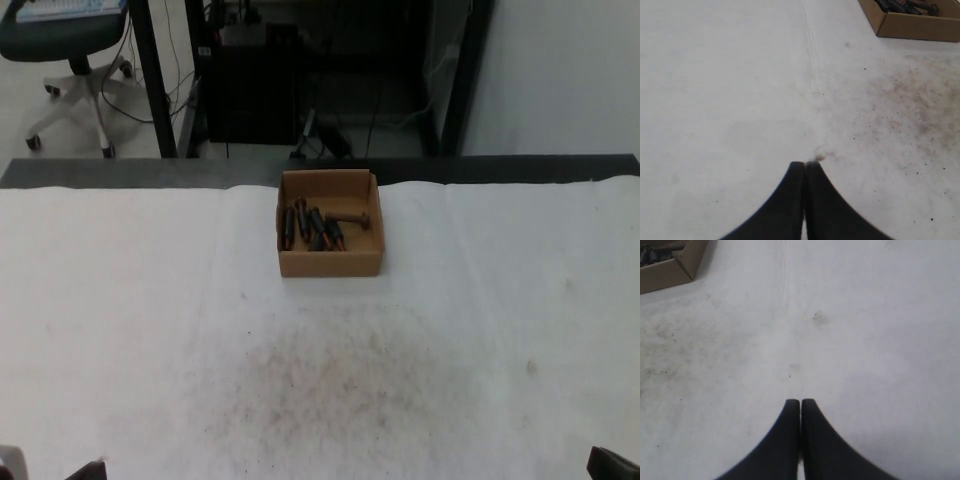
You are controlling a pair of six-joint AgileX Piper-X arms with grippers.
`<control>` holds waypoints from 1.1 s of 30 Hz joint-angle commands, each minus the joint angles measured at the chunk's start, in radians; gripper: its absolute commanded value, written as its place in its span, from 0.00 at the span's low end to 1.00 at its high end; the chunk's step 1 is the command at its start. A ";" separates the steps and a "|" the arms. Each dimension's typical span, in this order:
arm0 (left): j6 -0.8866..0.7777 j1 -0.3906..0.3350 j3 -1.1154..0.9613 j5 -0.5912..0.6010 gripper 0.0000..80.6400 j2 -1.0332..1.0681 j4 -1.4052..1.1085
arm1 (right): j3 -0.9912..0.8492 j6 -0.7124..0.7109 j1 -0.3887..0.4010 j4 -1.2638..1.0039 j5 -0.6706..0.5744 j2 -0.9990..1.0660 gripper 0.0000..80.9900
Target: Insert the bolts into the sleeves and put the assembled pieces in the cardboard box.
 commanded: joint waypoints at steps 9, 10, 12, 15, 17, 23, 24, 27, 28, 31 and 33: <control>-0.006 -0.003 -0.010 0.002 0.00 0.003 -0.003 | -0.009 0.007 -0.001 -0.004 0.009 0.002 0.01; -0.006 -0.003 -0.010 0.002 0.00 0.003 -0.003 | -0.009 0.007 -0.001 -0.004 0.009 0.002 0.01; -0.006 -0.003 -0.010 0.002 0.00 0.003 -0.003 | -0.009 0.000 -0.001 -0.004 0.009 0.002 0.01; -0.006 -0.003 -0.010 0.002 0.00 0.003 -0.003 | -0.009 -0.051 -0.001 -0.004 0.032 0.002 0.01; -0.006 -0.003 -0.010 0.002 0.00 0.003 -0.003 | -0.009 -0.109 -0.001 -0.004 0.031 0.002 0.01; -0.006 -0.003 -0.010 0.002 0.00 0.003 -0.003 | -0.009 -0.167 -0.001 -0.004 0.031 0.002 0.01; -0.006 -0.003 -0.010 0.002 0.00 0.003 -0.003 | -0.009 -0.163 -0.001 -0.004 0.031 0.002 0.01; -0.006 -0.003 -0.010 0.002 0.00 0.003 -0.003 | -0.009 -0.163 -0.001 -0.004 0.031 0.002 0.01; -0.006 -0.003 -0.010 0.002 0.00 0.003 -0.003 | -0.009 -0.163 -0.001 -0.004 0.031 0.002 0.01; -0.006 -0.003 -0.010 0.002 0.00 0.003 -0.003 | -0.009 -0.163 -0.001 -0.004 0.031 0.002 0.01; -0.006 -0.003 -0.010 0.002 0.00 0.003 -0.003 | -0.009 -0.163 -0.001 -0.004 0.031 0.002 0.01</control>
